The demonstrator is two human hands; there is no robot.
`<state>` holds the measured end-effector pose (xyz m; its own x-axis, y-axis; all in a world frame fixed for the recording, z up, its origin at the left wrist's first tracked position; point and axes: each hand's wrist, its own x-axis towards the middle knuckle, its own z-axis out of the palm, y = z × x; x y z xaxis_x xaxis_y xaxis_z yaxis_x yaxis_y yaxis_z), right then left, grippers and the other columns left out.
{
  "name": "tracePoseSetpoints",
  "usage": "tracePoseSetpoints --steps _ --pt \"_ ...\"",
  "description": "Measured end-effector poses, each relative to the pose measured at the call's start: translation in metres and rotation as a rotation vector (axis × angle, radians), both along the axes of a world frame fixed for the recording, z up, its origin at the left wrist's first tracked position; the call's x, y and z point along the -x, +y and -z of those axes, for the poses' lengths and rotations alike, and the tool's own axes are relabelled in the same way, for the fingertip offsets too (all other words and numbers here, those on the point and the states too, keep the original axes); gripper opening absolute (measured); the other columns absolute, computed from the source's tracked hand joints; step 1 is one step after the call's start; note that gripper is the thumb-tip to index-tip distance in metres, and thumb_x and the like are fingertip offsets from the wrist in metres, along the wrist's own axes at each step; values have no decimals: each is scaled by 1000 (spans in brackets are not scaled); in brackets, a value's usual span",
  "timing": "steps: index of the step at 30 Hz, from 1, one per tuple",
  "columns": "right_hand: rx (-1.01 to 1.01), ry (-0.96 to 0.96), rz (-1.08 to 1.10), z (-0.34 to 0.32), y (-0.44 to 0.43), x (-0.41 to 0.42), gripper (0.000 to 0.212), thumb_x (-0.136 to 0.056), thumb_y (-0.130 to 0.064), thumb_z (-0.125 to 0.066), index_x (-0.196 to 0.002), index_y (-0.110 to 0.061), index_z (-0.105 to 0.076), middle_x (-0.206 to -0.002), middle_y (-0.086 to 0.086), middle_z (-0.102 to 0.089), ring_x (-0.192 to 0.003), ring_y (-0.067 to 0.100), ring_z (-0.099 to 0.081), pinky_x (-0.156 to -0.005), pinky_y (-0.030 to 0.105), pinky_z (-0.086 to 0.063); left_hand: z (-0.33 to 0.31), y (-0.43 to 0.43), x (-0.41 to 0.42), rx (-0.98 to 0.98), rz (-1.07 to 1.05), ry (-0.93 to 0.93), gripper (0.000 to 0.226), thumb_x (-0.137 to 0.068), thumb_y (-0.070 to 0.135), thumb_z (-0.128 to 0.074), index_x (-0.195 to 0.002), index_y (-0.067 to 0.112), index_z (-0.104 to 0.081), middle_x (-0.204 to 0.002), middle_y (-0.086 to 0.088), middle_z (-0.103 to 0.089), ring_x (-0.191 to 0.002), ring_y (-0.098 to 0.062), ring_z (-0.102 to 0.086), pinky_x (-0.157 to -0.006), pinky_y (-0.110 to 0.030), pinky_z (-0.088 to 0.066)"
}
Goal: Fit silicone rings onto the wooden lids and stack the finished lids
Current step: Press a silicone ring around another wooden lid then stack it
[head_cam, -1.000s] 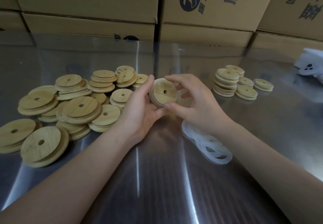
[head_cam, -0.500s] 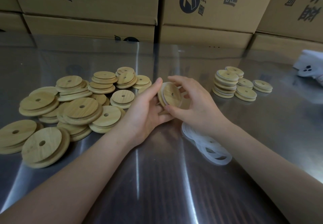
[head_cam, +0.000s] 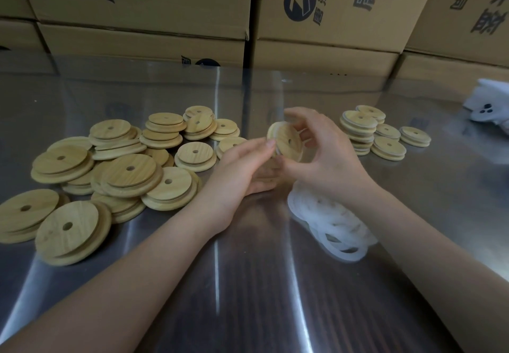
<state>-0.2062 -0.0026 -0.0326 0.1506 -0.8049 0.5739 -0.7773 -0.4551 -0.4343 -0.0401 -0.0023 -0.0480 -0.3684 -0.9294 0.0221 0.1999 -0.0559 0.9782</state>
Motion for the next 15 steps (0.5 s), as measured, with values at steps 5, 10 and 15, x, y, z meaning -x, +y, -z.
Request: tracePoseSetpoints --steps 5,10,15 --pt "-33 -65 157 -6 -5 17 65 -72 -28 -80 -129 -22 -52 -105 -4 -59 -94 14 -57 -84 31 -47 3 4 2 179 -91 -178 17 -99 17 -54 -109 22 -67 -102 0 -74 -84 -13 -71 -79 -31 -59" --pt "-104 -53 300 -8 -8 30 65 -72 -33 -78 -131 -22 -51 -104 -3 -58 -95 18 -55 -80 33 -43 4 6 1 318 -112 -322 23 -97 7 -53 -97 22 -71 -89 3 -74 -80 -15 -71 -66 -19 -53" --pt "-185 27 416 -8 -10 41 63 -73 -38 -76 -128 -21 -51 -102 -3 -55 -102 23 -55 -78 31 -36 2 12 3 398 -123 -429 25 -95 6 -55 -90 22 -73 -82 7 -73 -83 -22 -68 -83 -45 -56"
